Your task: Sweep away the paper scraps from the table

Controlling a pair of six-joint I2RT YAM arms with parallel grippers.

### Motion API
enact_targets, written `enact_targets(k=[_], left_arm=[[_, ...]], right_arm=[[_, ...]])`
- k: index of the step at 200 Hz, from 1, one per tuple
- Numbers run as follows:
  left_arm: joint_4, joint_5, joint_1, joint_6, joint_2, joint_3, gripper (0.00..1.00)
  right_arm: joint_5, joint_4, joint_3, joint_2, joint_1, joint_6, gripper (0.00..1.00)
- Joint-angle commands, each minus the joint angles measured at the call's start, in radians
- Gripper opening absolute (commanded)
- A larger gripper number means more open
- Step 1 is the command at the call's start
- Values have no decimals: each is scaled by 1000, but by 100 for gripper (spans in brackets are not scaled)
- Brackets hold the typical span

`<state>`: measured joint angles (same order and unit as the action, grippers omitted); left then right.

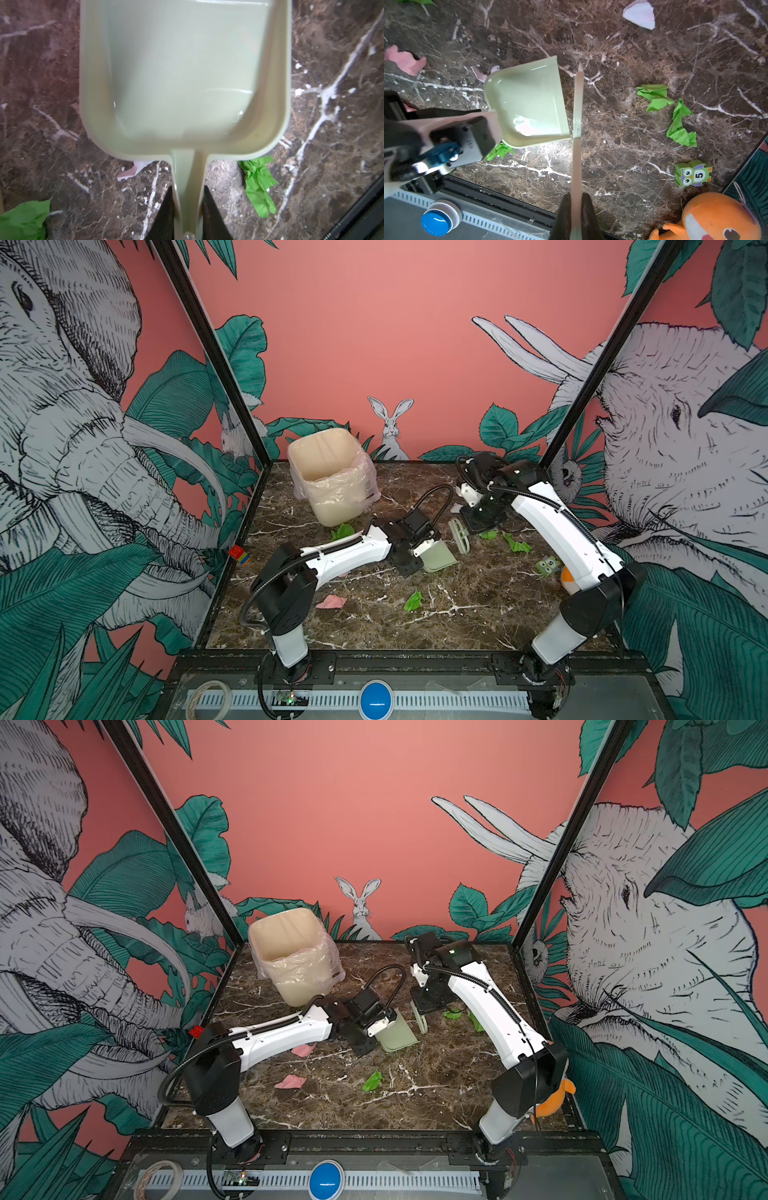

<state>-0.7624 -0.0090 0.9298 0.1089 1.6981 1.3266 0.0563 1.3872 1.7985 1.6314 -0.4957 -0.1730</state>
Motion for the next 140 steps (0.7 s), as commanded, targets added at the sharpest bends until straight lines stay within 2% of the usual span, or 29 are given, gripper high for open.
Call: enact_targets(k=[1,43,86,140], left_arm=[[-97,-30,6,-43,-102,-31,9],[-171,-113,-31,-95,-260,-137,9],[-233,-165,-150,-117,-419,-188,10],[-291,-210,-199,-101,-477,-179,10]], right_arm=[[7,30,13,-22,12,12,0],[89,-82,-99,-22,17,-21,0],[333,-318,-211,-21,5,-137,0],[508,-576,-209,83,-87,-298,0]])
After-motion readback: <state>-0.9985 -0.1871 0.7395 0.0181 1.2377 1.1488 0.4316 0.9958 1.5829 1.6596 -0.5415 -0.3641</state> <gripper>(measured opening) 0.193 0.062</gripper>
